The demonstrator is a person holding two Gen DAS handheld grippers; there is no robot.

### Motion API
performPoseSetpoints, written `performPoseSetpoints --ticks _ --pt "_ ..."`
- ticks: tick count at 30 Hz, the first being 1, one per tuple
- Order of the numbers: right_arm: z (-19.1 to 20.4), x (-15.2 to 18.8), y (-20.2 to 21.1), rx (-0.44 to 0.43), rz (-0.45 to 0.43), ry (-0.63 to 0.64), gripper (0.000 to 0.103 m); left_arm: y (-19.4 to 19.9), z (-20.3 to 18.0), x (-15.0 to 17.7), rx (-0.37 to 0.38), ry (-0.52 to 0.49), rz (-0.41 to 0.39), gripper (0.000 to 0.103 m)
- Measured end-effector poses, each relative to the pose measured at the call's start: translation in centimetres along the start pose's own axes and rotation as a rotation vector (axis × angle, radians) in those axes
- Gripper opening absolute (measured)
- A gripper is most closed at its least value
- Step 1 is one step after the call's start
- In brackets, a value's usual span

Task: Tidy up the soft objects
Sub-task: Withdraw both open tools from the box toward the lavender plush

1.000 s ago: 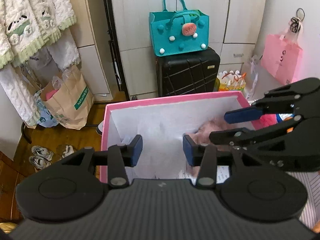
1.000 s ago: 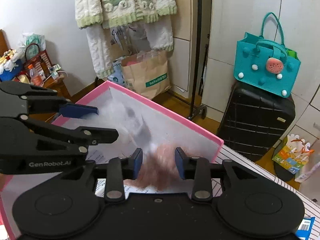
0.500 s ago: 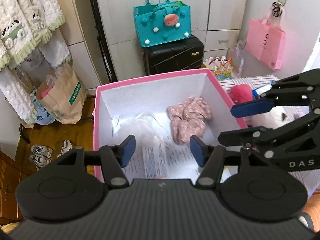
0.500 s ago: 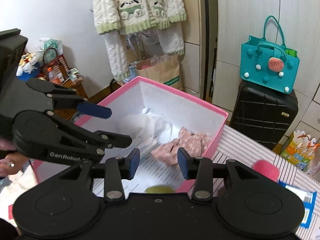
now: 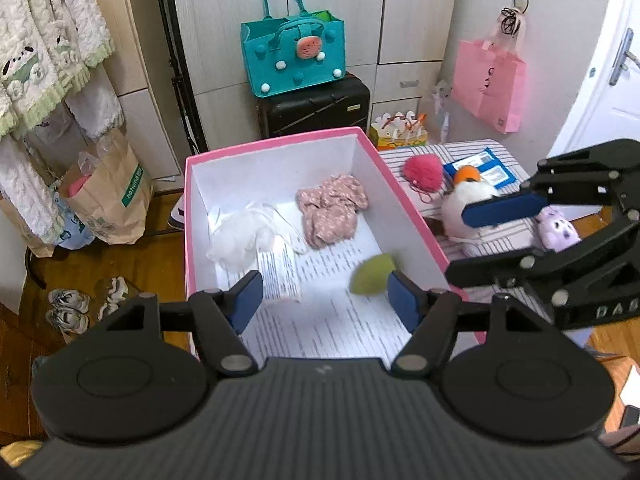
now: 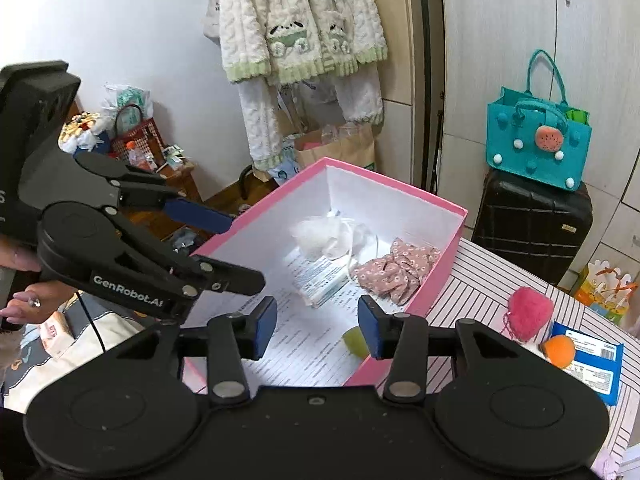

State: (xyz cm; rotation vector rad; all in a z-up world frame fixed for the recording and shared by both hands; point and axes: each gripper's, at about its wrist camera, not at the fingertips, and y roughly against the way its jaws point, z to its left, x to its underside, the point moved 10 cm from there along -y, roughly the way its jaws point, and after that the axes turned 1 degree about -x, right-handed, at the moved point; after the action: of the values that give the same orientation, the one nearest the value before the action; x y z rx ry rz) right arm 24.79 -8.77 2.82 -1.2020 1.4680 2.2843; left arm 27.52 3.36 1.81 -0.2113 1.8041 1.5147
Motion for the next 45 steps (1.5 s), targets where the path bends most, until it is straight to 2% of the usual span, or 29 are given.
performPoseSetpoints --ticks 7,12,14,17,22,30,38,45 --pt "1.5 1.9 2.5 -0.038 -0.007 -0.009 0.056 2.6 -1.0 2.8 0.006 0.006 0.013 0.07" --pt "2.8 3.2 4.1 -0.043 -0.002 0.01 0.072 4.2 -1.8 4.4 -0.001 -0.012 0.014 0.077" --pt "3.5 4.1 4.5 -0.068 0.017 0.022 0.084 4.7 -2.4 4.9 0.004 -0.04 0.016 0.082" --pt "3.7 5.3 5.4 -0.077 0.005 -0.013 0.091 5.4 -3.6 6.0 0.008 -0.087 0.012 0.087" --pt "3.3 7.5 6.6 0.0 0.0 -0.008 0.093 6.2 -5.0 7.6 0.02 -0.12 0.015 0.096" --pt "2.3 11.4 7.6 0.09 0.003 0.006 0.093 6.2 -6.2 9.7 0.001 -0.142 0.012 0.098" --pt "-0.1 15.8 7.3 0.122 -0.012 -0.07 0.093 3.9 -9.4 11.5 0.039 -0.173 0.03 0.098" --pt "-3.1 18.4 7.5 0.109 -0.062 -0.142 0.093 1.9 -11.6 11.8 0.053 -0.166 -0.024 0.098"
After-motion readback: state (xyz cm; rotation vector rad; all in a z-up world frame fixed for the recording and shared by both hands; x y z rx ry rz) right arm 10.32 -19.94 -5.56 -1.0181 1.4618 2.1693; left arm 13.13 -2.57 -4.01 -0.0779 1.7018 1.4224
